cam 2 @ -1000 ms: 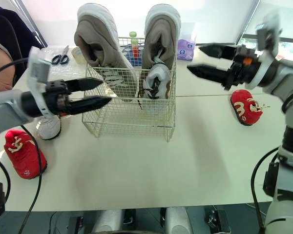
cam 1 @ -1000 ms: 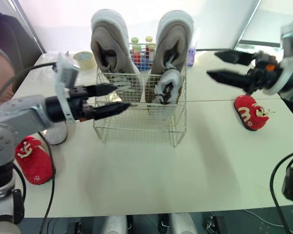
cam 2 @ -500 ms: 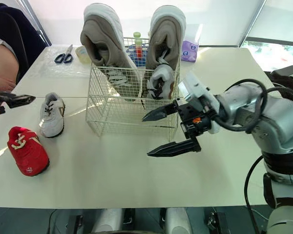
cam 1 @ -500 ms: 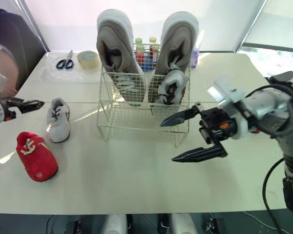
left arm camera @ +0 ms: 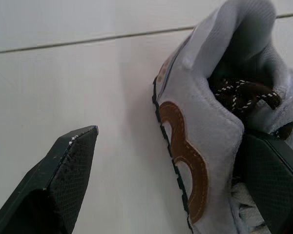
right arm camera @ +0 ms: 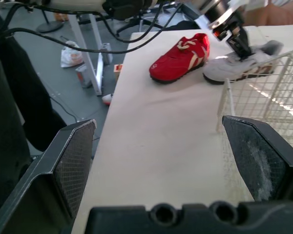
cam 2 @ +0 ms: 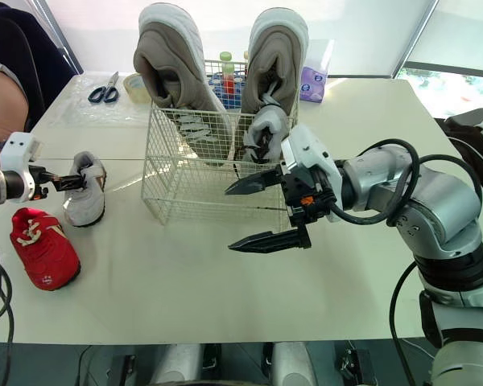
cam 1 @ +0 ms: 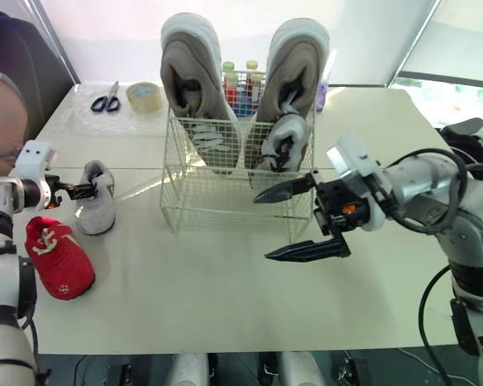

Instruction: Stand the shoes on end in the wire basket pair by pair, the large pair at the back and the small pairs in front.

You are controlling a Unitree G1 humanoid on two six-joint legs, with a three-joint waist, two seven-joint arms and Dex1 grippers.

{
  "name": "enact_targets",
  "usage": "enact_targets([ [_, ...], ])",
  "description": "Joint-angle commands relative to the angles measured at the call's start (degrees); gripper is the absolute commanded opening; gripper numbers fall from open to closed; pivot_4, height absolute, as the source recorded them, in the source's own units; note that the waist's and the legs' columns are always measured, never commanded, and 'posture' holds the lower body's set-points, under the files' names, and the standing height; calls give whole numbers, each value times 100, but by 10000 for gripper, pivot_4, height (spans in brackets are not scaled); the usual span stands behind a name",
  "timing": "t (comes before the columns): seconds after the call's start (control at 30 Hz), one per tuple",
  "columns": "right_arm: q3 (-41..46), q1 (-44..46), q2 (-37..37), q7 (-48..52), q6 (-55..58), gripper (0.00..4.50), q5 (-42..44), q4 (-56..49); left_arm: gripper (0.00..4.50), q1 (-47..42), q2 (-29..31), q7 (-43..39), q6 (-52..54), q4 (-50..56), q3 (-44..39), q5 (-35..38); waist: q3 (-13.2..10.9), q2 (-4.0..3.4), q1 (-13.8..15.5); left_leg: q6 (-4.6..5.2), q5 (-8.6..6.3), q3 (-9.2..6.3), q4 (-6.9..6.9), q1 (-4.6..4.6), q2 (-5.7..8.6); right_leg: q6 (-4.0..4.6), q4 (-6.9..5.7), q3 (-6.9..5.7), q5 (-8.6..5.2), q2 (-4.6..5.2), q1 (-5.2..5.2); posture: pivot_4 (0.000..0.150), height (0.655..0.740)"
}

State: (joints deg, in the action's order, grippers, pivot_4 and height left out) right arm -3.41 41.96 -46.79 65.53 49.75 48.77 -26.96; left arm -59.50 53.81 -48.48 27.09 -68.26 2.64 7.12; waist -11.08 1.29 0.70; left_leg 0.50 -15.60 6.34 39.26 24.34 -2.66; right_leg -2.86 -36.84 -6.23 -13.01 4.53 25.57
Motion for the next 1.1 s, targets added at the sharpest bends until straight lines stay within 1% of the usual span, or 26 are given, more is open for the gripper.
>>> enact_targets([
  [0.03, 290, -6, -118, -130, 21, 45000, 116, -181, 31502, -182, -54, 118, -111, -199, -200, -131, 0, 0, 1, 0, 0, -1, 0, -2, 1, 0, -5, 0, 0, 3, 0, 1500, 7400],
  [0.2, 383, -46, -163, -209, 0, 45000, 127, -130, 5050, -374, -45, 295, -101, -230, -657, 31, 0, 0, -9, -1, 1, -15, 2, -9, 0, 0, -23, 0, 0, 4, 0, 1500, 7400],
  [0.23, 382, -40, -159, -212, -17, 45000, 117, -101, 846, -439, -35, 369, -137, -206, -849, 150, 0, 0, -16, -1, 1, -17, 2, -10, -1, 1, -24, 0, 0, 3, 0, 1500, 7400],
  [0.33, 326, 9, -118, -225, -131, 45000, -17, 42, 846, -680, -8, 704, -461, 49, -1581, 629, -4, 11, -12, -1, 1, -21, 3, -8, -2, 1, -24, 0, 0, 3, 1, 1500, 7400],
  [0.4, 304, 58, -93, -231, -194, 45000, -102, 174, 846, -676, -15, 820, -787, 516, -1910, 821, -3, 13, -7, -1, 1, -22, 4, -6, -1, 0, -23, -2, 0, 5, 1, 1500, 7400],
  [0.47, 306, 101, -82, -218, -221, 45000, -138, 278, 846, -581, -10, 835, -652, 1096, -2109, 977, -3, 13, -2, -1, 1, -20, 5, -5, 3, 0, -23, -2, 0, 13, 0, 1500, 7400],
  [0.53, 335, 157, -114, -183, -235, 45000, -169, 406, 846, -49, -129, 1035, -719, 2614, -2565, 1329, -3, 13, -13, -1, 1, -18, 6, -5, 7, 0, -22, -1, 0, 16, -1, 1500, 7400],
  [0.57, 372, 191, -145, -168, -232, 45000, -171, 483, 846, 236, -216, 1141, -517, 3491, -2769, 1562, -4, 13, -25, -2, 2, -20, 6, -4, 6, -1, -21, 0, 1, 16, -1, 1500, 7400],
  [0.6, 466, 249, -178, -176, -190, 45000, -125, 599, 846, 471, -406, 1380, -124, 4526, -3062, 1992, -4, 13, -26, -6, 4, -17, 7, -5, 6, -1, -22, 2, 0, 18, -1, 1500, 7400],
  [0.67, 662, 355, -231, -198, -74, 45000, 22, 811, 846, 772, -830, 1832, 407, 6154, -3506, 2803, -4, 13, -18, -32, 19, -20, 8, -5, 5, -1, -22, 4, 1, 19, -4, 1500, 7400],
  [0.7, 770, 416, -262, -201, 12, 45000, 132, 914, 846, 971, -1025, 2058, 495, 6989, -3534, 2995, -4, 13, -3, -32, 19, -24, 11, -5, 6, -2, -21, 7, 1, 21, -8, 1500, 7400],
  [0.73, 883, 475, -261, -237, 126, 45000, 265, 1015, 846, 1106, -1290, 2354, 490, 7751, -3503, 3150, -4, 13, 4, -32, 19, -29, 15, -4, 6, -4, -21, 7, 3, 20, -11, 1500, 7400],
  [0.77, 976, 521, -254, -286, 238, 45000, 376, 1090, 846, 1238, -1427, 2602, 506, 8423, -3303, 3080, -4, 14, 8, -32, 19, -32, 16, -5, 7, -5, -18, 8, 3, 20, -16, 1500, 7400],
  [0.8, 1031, 546, -252, -324, 326, 45000, 446, 1123, 846, 1301, -1581, 2864, 390, 8916, -3108, 2889, -3, 14, 6, -32, 19, -35, 18, -7, 8, -5, -17, 8, 3, 20, -20, 1500, 7400],
  [0.83, 1066, 567, -240, -366, 401, 45000, 502, 1138, 846, 1220, -1870, 3242, 412, 9261, -3006, 2972, -3, 13, 10, -32, 19, -36, 18, -12, 8, -5, -15, 8, 4, 18, -25, 1500, 7400],
  [0.9, 1118, 605, -224, -420, 520, 45000, 591, 1174, 846, 1144, -2255, 3732, 459, 9648, -2816, 2986, -3, 13, 10, -31, 18, -37, 18, -35, 9, -5, -17, 10, 4, 17, -46, 1500, 7400],
  [0.93, 1159, 634, -252, -397, 549, 45000, 604, 1277, 846, 1302, -2489, 3840, 404, 9897, -2415, 2778, -2, 11, 7, -14, 8, -38, 18, -44, 8, -4, -19, 9, 4, 14, -54, 1500, 7400],
  [1.03, 1176, 686, -330, -346, 554, 45000, 551, 1465, 846, 1671, -2880, 3945, 118, 10174, -1737, 2295, -1, 8, -3, 0, 0, -29, 2, -102, 10, -3, -18, 13, 3, 11, -96, 1500, 7400],
  [1.1, 1181, 701, -366, -335, 532, 45000, 516, 1528, 846, 2034, -3176, 3930, -339, 10002, -1424, 1936, -2, 8, -11, -1, 1, -26, 0, -104, 7, -2, -18, 17, 2, 4, -95, 1500, 7400],
])
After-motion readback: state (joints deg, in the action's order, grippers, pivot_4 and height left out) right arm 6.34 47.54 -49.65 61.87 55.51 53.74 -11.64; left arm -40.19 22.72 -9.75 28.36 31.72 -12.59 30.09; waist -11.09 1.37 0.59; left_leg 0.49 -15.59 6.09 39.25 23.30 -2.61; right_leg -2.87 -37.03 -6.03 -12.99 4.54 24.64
